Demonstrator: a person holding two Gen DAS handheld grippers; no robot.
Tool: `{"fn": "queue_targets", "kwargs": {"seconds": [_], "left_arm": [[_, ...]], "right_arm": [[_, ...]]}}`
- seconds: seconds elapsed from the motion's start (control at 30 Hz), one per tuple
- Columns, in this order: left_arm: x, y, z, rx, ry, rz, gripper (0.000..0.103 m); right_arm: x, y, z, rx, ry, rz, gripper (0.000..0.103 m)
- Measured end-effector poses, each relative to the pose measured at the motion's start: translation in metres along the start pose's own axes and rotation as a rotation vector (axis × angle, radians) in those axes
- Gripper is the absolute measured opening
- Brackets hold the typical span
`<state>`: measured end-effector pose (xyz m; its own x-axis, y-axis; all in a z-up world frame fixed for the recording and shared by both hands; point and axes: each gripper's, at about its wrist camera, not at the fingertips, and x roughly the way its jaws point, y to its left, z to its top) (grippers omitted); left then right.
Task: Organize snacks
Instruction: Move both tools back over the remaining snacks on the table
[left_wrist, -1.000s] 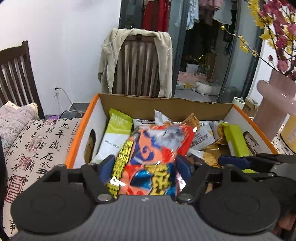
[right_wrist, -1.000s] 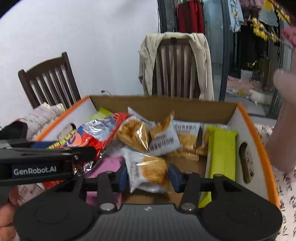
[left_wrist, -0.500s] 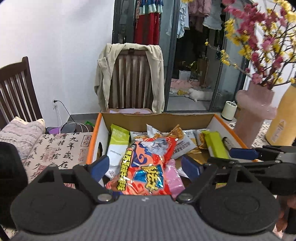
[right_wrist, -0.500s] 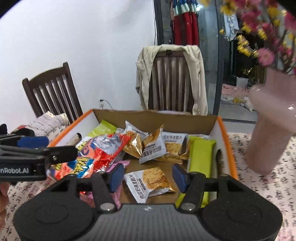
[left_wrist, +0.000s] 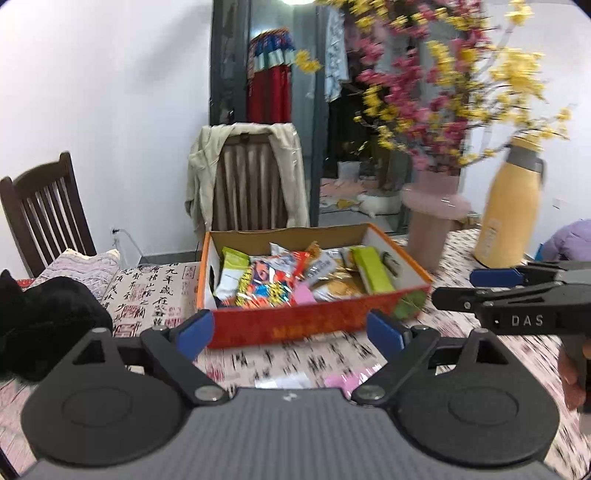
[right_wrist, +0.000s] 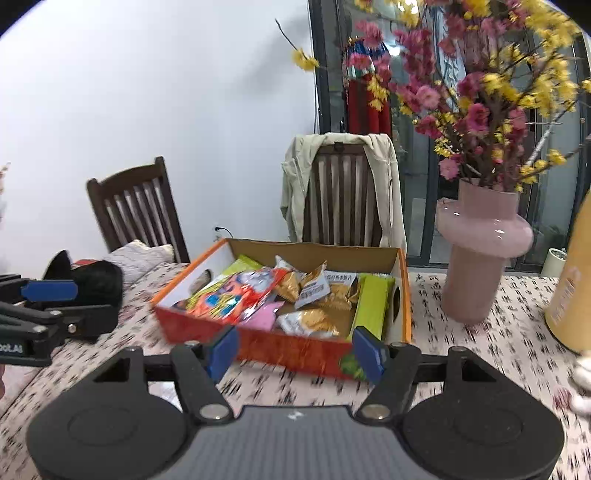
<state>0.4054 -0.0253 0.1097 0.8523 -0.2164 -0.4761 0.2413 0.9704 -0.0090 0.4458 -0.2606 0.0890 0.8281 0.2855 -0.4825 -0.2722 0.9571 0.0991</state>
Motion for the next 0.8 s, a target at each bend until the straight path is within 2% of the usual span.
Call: {"fn": "queue_targets", "kwargs": {"seconds": [0.07,0.33,0.43,0.57,0.67,0.8], "left_arm": [[-0.023,-0.008,-0.014,0.013,-0.022,0.008,0.093],[-0.1,-0.027,-0.078,0.021,-0.06,0.024,0.096],[-0.123,-0.032,-0.108,0.01,-0.069,0.072,0.097],[-0.148,-0.034,-0.148,-0.008,-0.049,0.117,0.097],[-0.159,-0.033,-0.177,-0.022,-0.006,0.13,0.097],[-0.167,-0.032,-0.206,-0.018,0.071,0.136,0.097]], "right_arm": [[-0.021,0.005,-0.012,-0.005,-0.016,0.007,0.073],[-0.101,0.037,-0.069,-0.039,-0.066,0.041,0.076],[-0.126,0.05,-0.093,-0.039,-0.076,0.057,0.077],[-0.156,0.064,-0.133,-0.013,-0.072,0.043,0.081],[-0.175,0.075,-0.168,-0.015,-0.067,-0.016,0.082],[-0.19,0.087,-0.203,-0.014,0.0,-0.03,0.082]]}}
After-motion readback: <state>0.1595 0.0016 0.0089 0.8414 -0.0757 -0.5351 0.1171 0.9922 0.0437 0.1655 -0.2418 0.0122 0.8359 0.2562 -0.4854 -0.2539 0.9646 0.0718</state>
